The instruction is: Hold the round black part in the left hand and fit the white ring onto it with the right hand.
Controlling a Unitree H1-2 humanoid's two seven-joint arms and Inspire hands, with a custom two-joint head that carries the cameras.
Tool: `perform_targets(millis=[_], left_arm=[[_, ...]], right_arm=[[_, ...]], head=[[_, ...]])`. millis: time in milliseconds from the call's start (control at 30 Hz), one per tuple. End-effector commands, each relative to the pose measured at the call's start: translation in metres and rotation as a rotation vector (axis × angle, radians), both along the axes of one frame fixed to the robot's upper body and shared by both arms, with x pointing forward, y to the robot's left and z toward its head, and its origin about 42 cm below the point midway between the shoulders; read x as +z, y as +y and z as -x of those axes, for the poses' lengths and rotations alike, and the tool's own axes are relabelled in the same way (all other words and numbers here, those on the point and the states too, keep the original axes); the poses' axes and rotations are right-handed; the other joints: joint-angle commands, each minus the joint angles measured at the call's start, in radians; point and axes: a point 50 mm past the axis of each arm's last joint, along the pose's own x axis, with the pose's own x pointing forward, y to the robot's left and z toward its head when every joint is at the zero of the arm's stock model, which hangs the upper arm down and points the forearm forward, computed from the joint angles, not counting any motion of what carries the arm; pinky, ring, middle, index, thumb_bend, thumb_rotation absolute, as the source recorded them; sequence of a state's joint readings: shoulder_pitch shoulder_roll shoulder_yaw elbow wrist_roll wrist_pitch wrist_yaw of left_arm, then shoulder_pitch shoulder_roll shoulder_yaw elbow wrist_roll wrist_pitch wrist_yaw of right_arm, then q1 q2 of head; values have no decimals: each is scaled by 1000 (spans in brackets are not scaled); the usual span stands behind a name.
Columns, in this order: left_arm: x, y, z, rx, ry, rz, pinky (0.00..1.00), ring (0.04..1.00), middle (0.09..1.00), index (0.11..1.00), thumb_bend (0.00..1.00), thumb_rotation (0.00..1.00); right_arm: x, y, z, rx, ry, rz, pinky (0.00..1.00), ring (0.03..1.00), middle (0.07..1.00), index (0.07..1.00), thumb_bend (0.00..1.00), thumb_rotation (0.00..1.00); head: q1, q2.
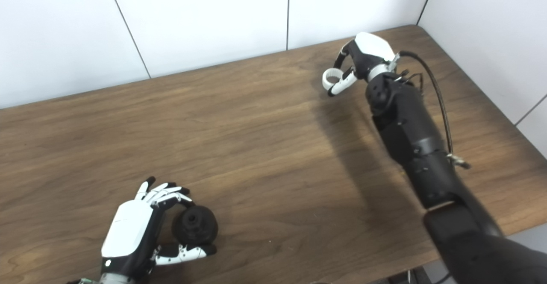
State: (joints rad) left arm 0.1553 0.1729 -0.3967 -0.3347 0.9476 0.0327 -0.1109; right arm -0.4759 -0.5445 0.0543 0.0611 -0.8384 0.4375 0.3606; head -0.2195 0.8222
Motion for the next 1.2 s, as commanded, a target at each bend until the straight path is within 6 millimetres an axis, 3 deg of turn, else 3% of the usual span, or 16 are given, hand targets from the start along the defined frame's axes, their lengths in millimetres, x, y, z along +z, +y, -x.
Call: perform_targets(millis=[0,300,567,800,1167], left_arm=[[2,-5,2,-22,4,-20,1000,870,772,484,523,54],[-1,-15,3,-22,3,-28,997,873,773,485,523,54],[-1,-20,1,-21,1,-34,1000,875,773,485,522,55],[-2,-23,-1,-24,-7,-44,1000,873,774,485,522,57],[0,-29,-3,-19,-13,-54,1000,872,774,485,522,57]], right_arm=[[28,7,1,63,-60,18,909,940,838,484,524,134],[53,59,39,296,-40,61,904,931,841,485,525,139],[49,109,82,488,-11,42,921,939,837,484,525,140],[46,133,106,583,-14,5,949,951,847,483,525,142],[48,156,135,704,11,-33,976,969,861,483,526,143]], head=[[9,2],[59,2],[81,6],[98,12],[124,28]])
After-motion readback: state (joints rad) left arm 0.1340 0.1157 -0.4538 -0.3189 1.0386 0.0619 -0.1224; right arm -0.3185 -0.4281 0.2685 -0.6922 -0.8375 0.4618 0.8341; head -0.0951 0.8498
